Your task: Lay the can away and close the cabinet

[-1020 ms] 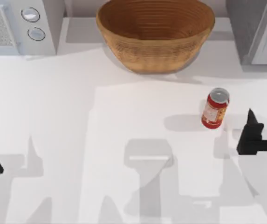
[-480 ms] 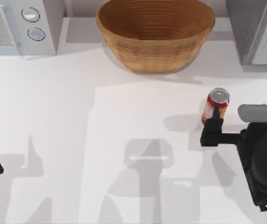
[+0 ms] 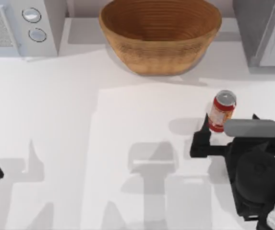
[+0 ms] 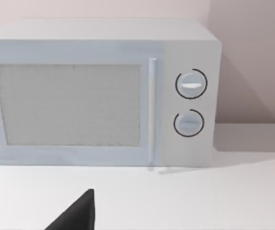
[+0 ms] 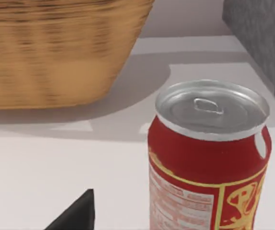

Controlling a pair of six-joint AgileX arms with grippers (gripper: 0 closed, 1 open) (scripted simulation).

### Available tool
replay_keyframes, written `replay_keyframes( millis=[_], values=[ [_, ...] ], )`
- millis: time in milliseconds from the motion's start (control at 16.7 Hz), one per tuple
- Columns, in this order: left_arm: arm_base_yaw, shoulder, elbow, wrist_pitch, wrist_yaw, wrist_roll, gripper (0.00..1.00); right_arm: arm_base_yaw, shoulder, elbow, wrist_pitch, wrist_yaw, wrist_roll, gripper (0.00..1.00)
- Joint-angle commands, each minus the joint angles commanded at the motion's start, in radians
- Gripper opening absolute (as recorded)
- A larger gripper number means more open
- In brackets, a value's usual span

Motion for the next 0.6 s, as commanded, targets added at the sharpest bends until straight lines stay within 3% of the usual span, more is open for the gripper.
replay_keyframes(
  millis=[600],
  values=[
    [0.0, 0.0, 0.0, 0.0, 0.0, 0.0, 1.0, 0.006, 0.195, 0.057, 0.18, 0.022, -0.053, 1.0]
  ],
)
